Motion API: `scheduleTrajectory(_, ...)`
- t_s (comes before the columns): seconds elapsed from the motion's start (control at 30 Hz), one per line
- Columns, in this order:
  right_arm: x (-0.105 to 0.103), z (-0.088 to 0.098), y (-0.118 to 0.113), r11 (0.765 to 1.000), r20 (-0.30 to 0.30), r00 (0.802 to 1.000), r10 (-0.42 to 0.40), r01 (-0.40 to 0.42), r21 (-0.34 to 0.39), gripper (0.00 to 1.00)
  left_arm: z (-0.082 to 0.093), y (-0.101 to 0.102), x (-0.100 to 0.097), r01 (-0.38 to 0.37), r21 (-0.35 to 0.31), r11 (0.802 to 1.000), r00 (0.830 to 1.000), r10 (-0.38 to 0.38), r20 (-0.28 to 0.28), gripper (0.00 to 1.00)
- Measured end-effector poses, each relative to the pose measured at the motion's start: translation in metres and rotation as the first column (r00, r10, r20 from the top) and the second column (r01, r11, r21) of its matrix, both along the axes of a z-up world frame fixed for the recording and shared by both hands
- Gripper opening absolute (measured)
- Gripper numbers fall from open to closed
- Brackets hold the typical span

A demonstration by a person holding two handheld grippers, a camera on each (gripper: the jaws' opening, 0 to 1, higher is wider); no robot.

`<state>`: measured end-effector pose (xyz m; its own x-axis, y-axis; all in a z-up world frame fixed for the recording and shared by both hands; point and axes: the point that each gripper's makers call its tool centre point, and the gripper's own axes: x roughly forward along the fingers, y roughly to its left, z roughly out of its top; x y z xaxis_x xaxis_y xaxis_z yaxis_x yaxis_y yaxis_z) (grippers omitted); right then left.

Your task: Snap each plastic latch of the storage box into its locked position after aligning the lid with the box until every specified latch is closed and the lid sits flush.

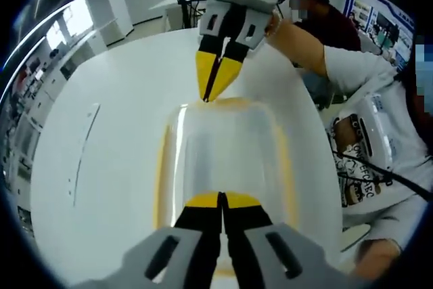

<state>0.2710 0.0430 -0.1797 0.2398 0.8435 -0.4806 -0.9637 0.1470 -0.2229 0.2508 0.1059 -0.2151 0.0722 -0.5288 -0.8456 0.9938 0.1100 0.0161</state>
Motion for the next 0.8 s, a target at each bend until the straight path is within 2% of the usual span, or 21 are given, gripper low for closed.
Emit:
scheduleTrajectory(0.1, -0.005, -0.001, 0.013, 0.997, -0.004, 0.999, 0.034, -0.034, -0.064, 0.0, -0.001, 0.001, -0.002, -0.003, 0.001, 1.0, 1.0, 0.003, 0.007, 0.0)
scheduleTrajectory(0.23, -0.018, -0.01, 0.03, 0.981, -0.009, 0.995, 0.102, -0.102, -0.167, 0.0, -0.001, 0.004, -0.004, -0.007, 0.005, 1.0, 1.0, 0.007, 0.011, 0.0)
scheduleTrajectory(0.33, -0.027, -0.022, 0.042, 0.954, -0.025, 0.99, 0.142, -0.144, -0.262, 0.0, -0.002, 0.007, -0.006, -0.012, -0.006, 1.0, 1.0, 0.012, 0.008, 0.0)
scheduleTrajectory(0.5, -0.033, -0.034, 0.052, 0.91, -0.047, 0.984, 0.173, -0.178, -0.374, 0.0, -0.001, 0.012, -0.009, -0.018, -0.028, 0.999, 1.0, 0.018, 0.002, 0.0)
scheduleTrajectory(0.63, -0.03, -0.035, 0.056, 0.895, -0.038, 0.984, 0.171, -0.172, -0.411, 0.0, -0.001, 0.017, -0.011, -0.024, -0.039, 0.999, 1.0, 0.024, 0.001, 0.0)
scheduleTrajectory(0.73, -0.026, -0.037, 0.055, 0.86, -0.048, 0.986, 0.162, -0.165, -0.484, 0.0, 0.0, 0.023, -0.012, -0.03, -0.043, 0.999, 1.0, 0.03, 0.001, 0.0)
scheduleTrajectory(0.77, -0.027, -0.036, 0.058, 0.859, -0.046, 0.985, 0.166, -0.167, -0.483, 0.0, 0.0, 0.025, -0.013, -0.03, -0.042, 0.999, 1.0, 0.031, 0.001, 0.0)
scheduleTrajectory(0.8, -0.027, -0.037, 0.058, 0.848, -0.051, 0.984, 0.169, -0.171, -0.501, 0.0, 0.001, 0.027, -0.012, -0.032, -0.045, 0.998, 0.999, 0.032, 0.001, 0.0)
